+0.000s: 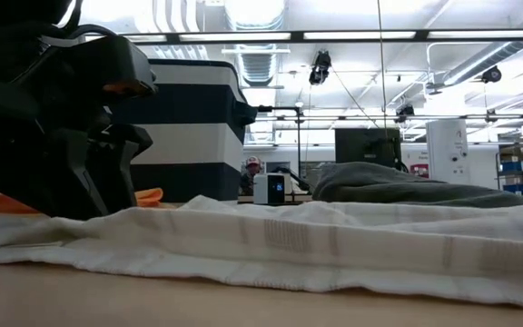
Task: Fold towel
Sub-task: Fold the white patterned kitchen towel
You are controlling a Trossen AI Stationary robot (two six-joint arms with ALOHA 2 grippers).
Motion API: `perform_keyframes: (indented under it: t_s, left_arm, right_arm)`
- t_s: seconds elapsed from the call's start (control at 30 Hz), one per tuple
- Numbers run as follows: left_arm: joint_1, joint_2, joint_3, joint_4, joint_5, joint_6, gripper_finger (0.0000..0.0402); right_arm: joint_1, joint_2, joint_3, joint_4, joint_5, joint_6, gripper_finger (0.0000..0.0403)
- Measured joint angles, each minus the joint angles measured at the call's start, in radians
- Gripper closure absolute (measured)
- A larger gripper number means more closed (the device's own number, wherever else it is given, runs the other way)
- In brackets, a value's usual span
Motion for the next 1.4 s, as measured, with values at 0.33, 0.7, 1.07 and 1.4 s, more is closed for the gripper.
perform_keyframes:
  t_s: [0.33,0.7,1.07,1.4]
  left_arm:
    - [0.0,-0.087,0.002,0.002,-0.004,0.045,0.0239]
    - [-0.002,0.036,0.171,0.239,-0.009,0.234,0.0239]
    - [0.063,0.445,0.694,0.062,0.046,0.362,0.0246]
    - [0.09,0.639,1.007,0.091,0.254,0.56,0.0246]
  right_arm:
    - [0.001,0.0,-0.01,0.009,-0.05,-0.01,0.0384]
    - [-0.01,0.0,-0.019,0.016,-0.047,-0.022,0.0384]
    - [-0.01,-0.001,-0.03,0.034,-0.028,-0.011,0.0384]
    - [-0.01,-0.001,-0.036,0.043,-0.018,-0.01,0.0384]
